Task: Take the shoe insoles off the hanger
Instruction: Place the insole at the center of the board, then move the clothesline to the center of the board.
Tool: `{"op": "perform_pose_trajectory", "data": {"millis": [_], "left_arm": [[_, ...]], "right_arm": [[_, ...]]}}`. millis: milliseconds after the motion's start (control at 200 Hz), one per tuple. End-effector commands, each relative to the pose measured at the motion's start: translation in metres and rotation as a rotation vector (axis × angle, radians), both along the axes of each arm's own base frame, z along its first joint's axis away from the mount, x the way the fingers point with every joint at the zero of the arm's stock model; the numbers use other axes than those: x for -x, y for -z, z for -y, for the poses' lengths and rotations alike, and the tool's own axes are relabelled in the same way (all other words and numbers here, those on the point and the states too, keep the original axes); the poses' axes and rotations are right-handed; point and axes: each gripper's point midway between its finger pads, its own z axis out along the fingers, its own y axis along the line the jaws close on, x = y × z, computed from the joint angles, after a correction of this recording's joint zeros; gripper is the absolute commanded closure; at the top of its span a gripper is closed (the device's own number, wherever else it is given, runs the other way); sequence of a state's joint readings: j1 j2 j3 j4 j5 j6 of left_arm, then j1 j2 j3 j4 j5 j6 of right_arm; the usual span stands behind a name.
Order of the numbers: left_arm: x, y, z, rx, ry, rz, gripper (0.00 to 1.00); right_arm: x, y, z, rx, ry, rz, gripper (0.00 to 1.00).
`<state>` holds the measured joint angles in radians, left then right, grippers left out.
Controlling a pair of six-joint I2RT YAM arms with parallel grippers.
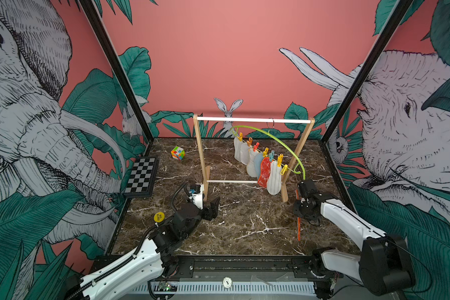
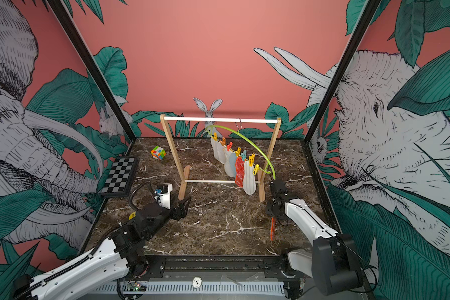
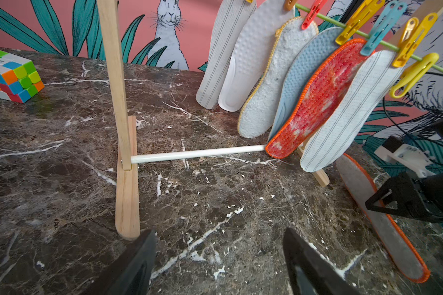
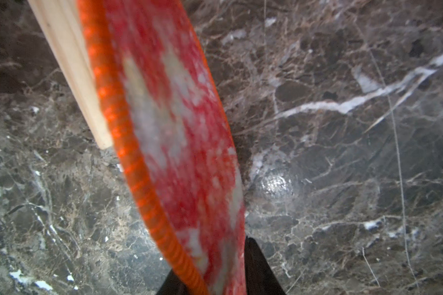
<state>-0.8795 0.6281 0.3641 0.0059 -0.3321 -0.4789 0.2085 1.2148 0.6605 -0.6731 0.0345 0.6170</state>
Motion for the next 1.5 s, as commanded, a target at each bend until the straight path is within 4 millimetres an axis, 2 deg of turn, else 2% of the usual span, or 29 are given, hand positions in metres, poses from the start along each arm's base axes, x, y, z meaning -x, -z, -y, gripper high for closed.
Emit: {"op": "perform_pose_trajectory", "data": {"millis": [0,195,375,595,670,830,1020,1150,1260,1315,1370,1420,1495], "left_arm": [[-0.002,-0.009,0.000,0.015,-0.010,0.009,0.20],[-0.002,-0.011,0.001,0.017,-0.011,0.009,0.20],[-0.002,-0.017,-0.001,0.011,-0.014,0.016,0.20],[-0.010,-0.025,-0.019,-0.075,-0.112,0.021,0.20],[-0.014,-0.028,-0.023,-0.123,-0.139,0.022,0.20],[-0.026,-0.036,-0.017,-0.145,-0.125,0.019,0.19],[-0.036,-0.042,-0.009,-0.142,-0.113,0.022,0.18],[-0.041,-0.046,-0.007,-0.135,-0.111,0.015,0.18],[-0.046,-0.043,-0.010,-0.125,-0.117,-0.015,0.19],[-0.049,-0.039,-0.013,-0.122,-0.117,-0.041,0.20],[-0.051,-0.033,-0.012,-0.121,-0.110,-0.071,0.22],[-0.057,-0.028,-0.021,-0.118,-0.138,-0.098,0.23],[-0.062,-0.020,-0.024,-0.113,-0.142,-0.131,0.25]], "right_arm": [[-0.004,0.001,-0.005,-0.032,-0.013,0.012,0.64],[-0.002,0.002,-0.009,-0.053,-0.024,0.016,0.50],[0.002,0.000,-0.009,-0.061,-0.034,0.030,0.44],[0.006,-0.014,-0.021,-0.145,-0.062,0.111,0.34],[0.009,-0.017,-0.028,-0.191,-0.064,0.133,0.32],[0.015,-0.019,-0.049,-0.319,-0.093,0.177,0.29],[0.024,-0.023,-0.065,-0.345,-0.166,0.182,0.26],[0.023,-0.026,-0.069,-0.381,-0.131,0.196,0.25],[0.012,-0.040,-0.072,-0.415,-0.099,0.244,0.28],[0.003,-0.048,-0.073,-0.425,-0.089,0.259,0.33],[-0.009,-0.055,-0.075,-0.444,-0.078,0.271,0.46],[-0.023,-0.060,-0.076,-0.470,-0.059,0.279,0.58],[-0.042,-0.063,-0.076,-0.503,-0.035,0.286,0.67]]}}
